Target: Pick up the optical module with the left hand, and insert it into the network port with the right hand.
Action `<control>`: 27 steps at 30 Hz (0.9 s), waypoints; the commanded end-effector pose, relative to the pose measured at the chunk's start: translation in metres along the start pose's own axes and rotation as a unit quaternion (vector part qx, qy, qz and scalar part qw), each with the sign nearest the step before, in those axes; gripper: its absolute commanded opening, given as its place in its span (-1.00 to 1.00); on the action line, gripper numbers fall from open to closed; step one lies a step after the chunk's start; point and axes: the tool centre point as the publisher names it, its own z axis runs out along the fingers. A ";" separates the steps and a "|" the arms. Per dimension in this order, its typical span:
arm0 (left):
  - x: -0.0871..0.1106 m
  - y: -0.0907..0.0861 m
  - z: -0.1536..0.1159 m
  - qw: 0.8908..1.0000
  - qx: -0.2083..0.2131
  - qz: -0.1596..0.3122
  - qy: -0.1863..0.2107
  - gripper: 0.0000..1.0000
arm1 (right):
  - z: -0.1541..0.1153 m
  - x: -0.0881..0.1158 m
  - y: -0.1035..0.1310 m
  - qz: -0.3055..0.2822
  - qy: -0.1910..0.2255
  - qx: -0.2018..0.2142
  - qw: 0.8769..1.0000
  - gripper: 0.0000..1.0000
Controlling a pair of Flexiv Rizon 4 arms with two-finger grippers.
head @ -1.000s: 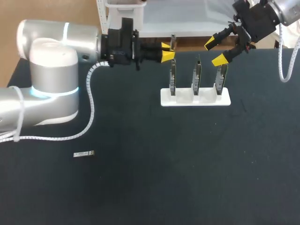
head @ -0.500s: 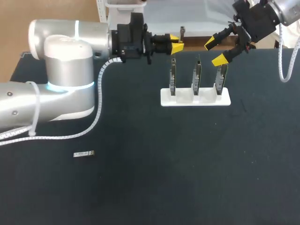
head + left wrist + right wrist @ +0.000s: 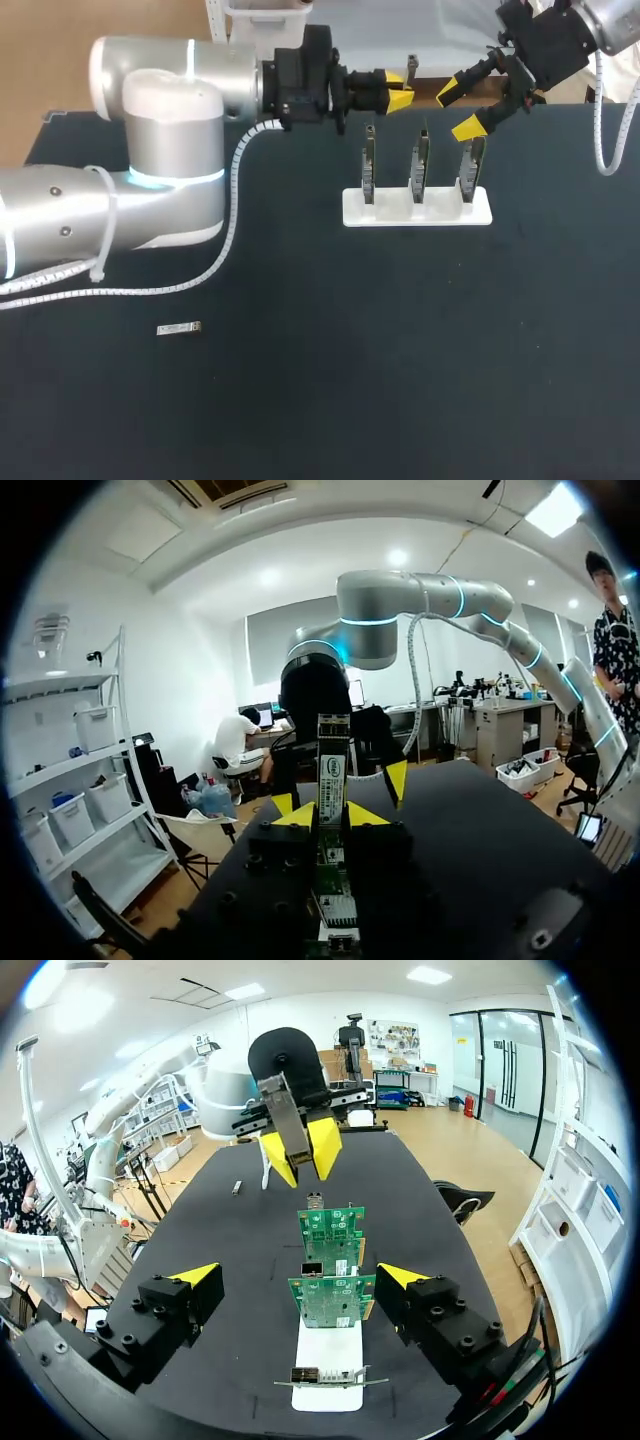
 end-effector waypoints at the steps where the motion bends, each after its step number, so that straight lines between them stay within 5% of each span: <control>1: 0.002 0.011 0.005 1.000 0.022 -0.007 -0.001 -1.00 | 0.000 0.000 -0.002 0.000 0.000 -0.001 1.000 1.00; 15: 0.006 0.001 0.030 0.998 0.054 -0.021 -0.025 -1.00 | 0.000 0.000 -0.002 0.000 0.000 -0.001 1.000 1.00; 27: 0.007 -0.008 0.025 0.998 0.049 -0.046 -0.001 -1.00 | 0.000 0.000 -0.002 0.000 0.000 -0.001 1.000 1.00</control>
